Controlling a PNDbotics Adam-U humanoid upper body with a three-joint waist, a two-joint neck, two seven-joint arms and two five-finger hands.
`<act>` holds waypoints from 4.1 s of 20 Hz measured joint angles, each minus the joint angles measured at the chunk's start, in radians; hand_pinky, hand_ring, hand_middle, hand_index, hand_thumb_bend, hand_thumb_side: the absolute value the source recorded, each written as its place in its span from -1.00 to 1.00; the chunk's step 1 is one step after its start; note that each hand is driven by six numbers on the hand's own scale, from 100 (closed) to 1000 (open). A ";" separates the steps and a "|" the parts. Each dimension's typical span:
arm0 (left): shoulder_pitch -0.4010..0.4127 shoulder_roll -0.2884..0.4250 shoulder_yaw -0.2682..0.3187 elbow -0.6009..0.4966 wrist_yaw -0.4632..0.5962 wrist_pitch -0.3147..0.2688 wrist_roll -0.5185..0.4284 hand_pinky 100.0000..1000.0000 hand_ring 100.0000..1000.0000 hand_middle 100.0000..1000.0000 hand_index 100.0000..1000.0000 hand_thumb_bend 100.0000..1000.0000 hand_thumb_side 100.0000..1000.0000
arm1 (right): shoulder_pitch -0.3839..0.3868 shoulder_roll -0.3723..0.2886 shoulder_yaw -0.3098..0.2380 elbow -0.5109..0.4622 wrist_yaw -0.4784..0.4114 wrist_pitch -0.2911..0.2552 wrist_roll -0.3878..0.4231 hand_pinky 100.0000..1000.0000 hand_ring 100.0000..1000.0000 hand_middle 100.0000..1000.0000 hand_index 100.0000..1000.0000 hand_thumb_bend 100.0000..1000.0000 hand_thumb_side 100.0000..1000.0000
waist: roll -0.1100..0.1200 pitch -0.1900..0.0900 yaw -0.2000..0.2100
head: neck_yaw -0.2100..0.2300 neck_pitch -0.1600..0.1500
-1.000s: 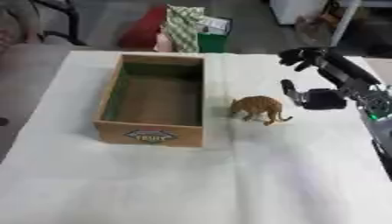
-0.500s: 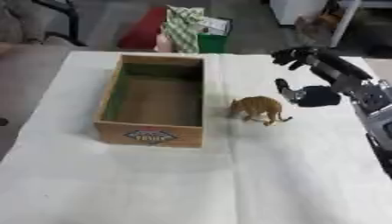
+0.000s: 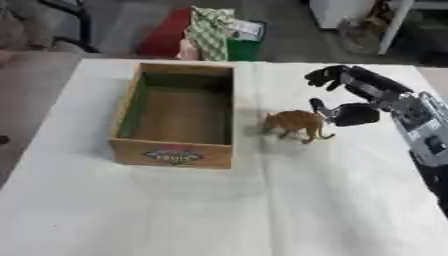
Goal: Pick up objects on the table and place them in the box.
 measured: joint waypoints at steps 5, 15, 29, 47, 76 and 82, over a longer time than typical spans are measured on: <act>0.001 0.000 0.000 0.000 0.000 0.001 -0.001 0.04 0.48 0.05 0.13 -1.00 0.49 | -0.020 0.020 0.012 0.057 0.037 -0.002 0.010 0.47 0.61 0.51 0.81 -1.00 -0.02 | 0.002 0.000 0.000 | 0.000 0.000; 0.003 0.000 0.000 0.000 0.001 0.001 -0.001 0.04 0.48 0.05 0.13 -1.00 0.49 | -0.044 0.053 0.017 0.158 0.103 -0.038 0.027 0.47 0.61 0.51 0.81 -1.00 0.10 | 0.006 -0.001 0.000 | 0.000 0.000; 0.003 0.000 -0.001 0.000 0.006 0.002 -0.002 0.04 0.48 0.05 0.13 -1.00 0.49 | -0.042 0.061 0.029 0.218 0.162 -0.056 0.024 0.47 0.60 0.50 0.80 -1.00 0.18 | 0.006 -0.001 0.004 | -0.003 0.000; 0.003 0.000 -0.006 0.000 0.009 0.003 -0.003 0.04 0.48 0.05 0.13 -1.00 0.49 | -0.051 0.071 0.035 0.236 0.225 -0.075 -0.015 0.20 -0.07 -0.28 0.10 -1.00 -0.58 | 0.006 -0.001 0.006 | -0.004 0.000; 0.003 0.000 -0.006 0.000 0.009 0.003 -0.003 0.04 0.48 0.05 0.13 -1.00 0.49 | -0.082 0.068 0.007 0.081 0.053 -0.048 -0.064 -0.17 -0.64 -1.00 -0.64 -1.00 -0.75 | 0.006 -0.005 0.004 | -0.005 0.000; 0.003 0.000 -0.006 0.000 0.010 0.004 -0.005 0.04 0.48 0.05 0.13 -1.00 0.49 | -0.167 0.069 0.004 0.085 0.016 -0.037 -0.057 -0.18 -0.63 -1.00 -0.63 -1.00 -0.76 | 0.006 -0.007 0.011 | -0.008 0.000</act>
